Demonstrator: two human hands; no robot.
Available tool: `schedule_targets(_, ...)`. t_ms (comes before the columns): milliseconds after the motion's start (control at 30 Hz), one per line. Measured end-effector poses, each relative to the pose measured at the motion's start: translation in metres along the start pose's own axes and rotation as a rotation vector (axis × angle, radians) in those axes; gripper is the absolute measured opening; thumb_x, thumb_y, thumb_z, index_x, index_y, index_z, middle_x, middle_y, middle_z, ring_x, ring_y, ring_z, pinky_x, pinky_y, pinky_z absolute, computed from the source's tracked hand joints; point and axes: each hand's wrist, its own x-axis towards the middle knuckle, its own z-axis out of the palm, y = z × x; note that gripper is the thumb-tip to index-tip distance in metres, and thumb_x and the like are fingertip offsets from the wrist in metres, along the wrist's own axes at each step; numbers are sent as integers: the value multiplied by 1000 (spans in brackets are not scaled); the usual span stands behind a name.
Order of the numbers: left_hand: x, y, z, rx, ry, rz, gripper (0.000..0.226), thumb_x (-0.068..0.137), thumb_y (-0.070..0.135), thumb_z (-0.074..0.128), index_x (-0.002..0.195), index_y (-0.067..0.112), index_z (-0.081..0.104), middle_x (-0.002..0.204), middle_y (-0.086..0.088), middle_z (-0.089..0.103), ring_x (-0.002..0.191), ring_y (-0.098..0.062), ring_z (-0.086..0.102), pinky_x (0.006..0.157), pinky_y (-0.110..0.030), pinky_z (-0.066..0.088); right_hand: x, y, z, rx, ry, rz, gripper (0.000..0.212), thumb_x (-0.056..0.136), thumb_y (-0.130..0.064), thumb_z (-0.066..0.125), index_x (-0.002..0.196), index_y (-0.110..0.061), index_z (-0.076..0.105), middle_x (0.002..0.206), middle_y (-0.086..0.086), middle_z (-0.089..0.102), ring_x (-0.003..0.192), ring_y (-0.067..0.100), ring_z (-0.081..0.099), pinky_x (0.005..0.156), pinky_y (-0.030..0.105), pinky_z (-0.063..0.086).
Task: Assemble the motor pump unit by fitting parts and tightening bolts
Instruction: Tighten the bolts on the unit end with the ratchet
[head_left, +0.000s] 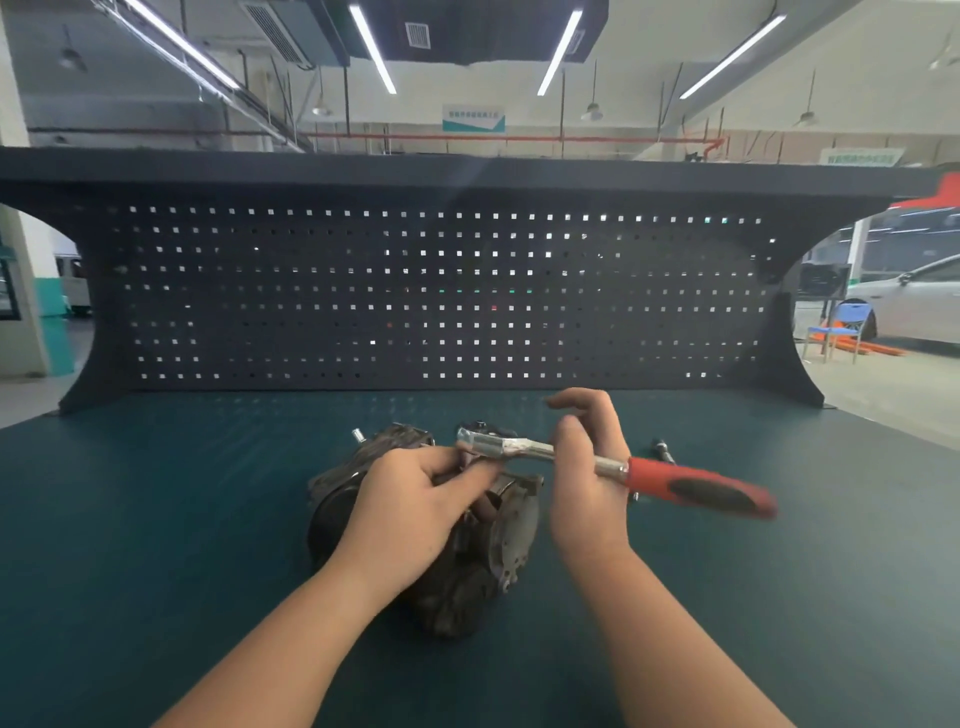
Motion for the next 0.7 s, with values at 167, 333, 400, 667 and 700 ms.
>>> schedule_targets(167,0,-1,5,118,57,1,29,85,52,59,65,35,71,59,10,69,56,-8,61,56,-20,44,1,-2,5,-39,-32,198,37,71,-27,37,101,-44,52,93,3,50,87,17,46,75,25,36)
schedule_targets(333,-3,0,7,74,127,-11,24,72,60,59,70,37,66,58,12,65,54,-3,53,55,-33,42,-1,-27,18,-244,195,-229,52,64,-20,36,98,-58,48,78,-22,49,89,-5,42,80,21,37)
schedule_targets(400,-2,1,8,68,123,-15,28,63,60,52,68,34,62,59,8,64,57,-8,54,58,-37,46,-12,-41,37,-314,259,-297,51,62,-17,31,96,-50,50,82,-27,47,89,-11,34,75,35,41)
schedule_targets(667,2,3,0,-51,-24,-7,19,80,41,67,73,25,75,66,-2,71,62,-5,57,62,-32,50,-13,-21,24,-213,148,-414,29,71,-16,35,91,-31,50,89,-22,46,92,11,46,75,36,39)
schedule_targets(700,3,3,-1,-57,-35,-6,20,81,41,69,76,23,76,70,-6,71,64,-7,58,65,-33,50,-8,-14,15,-148,117,-353,24,73,-19,35,87,-32,50,83,-13,48,83,18,49,73,35,40)
